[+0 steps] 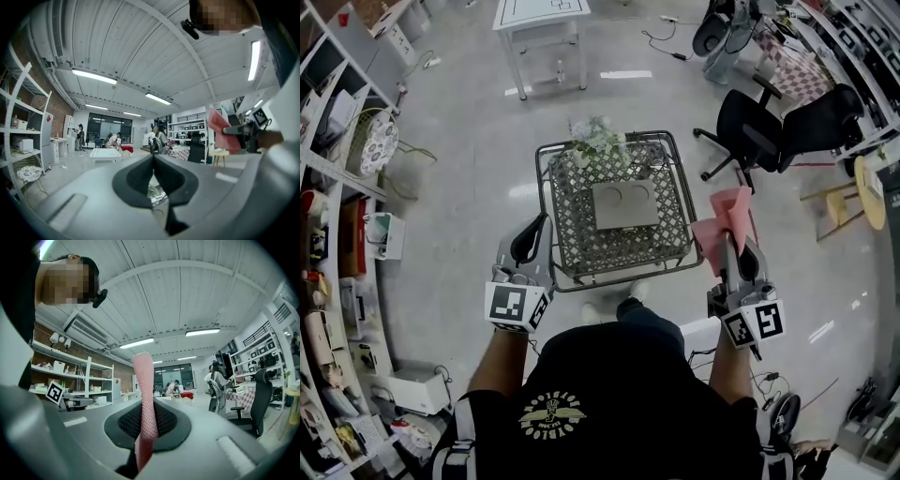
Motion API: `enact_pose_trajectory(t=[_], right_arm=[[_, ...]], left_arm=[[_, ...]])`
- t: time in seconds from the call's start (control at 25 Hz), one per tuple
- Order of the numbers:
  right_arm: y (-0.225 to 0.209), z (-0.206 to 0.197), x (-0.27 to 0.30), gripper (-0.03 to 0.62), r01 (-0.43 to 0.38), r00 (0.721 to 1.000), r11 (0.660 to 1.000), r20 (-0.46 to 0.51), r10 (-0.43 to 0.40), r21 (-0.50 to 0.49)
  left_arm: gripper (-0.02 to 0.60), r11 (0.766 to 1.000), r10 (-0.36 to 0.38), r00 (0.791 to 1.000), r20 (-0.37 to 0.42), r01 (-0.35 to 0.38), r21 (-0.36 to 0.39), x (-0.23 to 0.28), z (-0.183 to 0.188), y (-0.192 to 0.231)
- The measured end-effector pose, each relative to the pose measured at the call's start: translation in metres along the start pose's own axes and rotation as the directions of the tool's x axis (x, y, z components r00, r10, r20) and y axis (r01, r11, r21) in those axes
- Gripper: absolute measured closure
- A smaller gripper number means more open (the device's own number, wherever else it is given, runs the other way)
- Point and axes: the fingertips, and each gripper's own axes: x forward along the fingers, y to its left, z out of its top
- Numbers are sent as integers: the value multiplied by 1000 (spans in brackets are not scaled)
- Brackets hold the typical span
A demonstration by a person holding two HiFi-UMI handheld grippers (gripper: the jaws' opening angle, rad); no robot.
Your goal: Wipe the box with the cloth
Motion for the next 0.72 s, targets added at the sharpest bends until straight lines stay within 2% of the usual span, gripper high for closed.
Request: enact_pose_trajectory(t=[0.4,0.72], right_arm=[[-29,-9,19,577,-24,1000,1000,-19,25,17],[-61,-19,58,577,-86,995,995,-39,87,42]], left_arm=[[581,1000,25,1000,-15,-25,4,30,-5,-6],[581,997,76,996,-46,-76,8,67,-12,-7]])
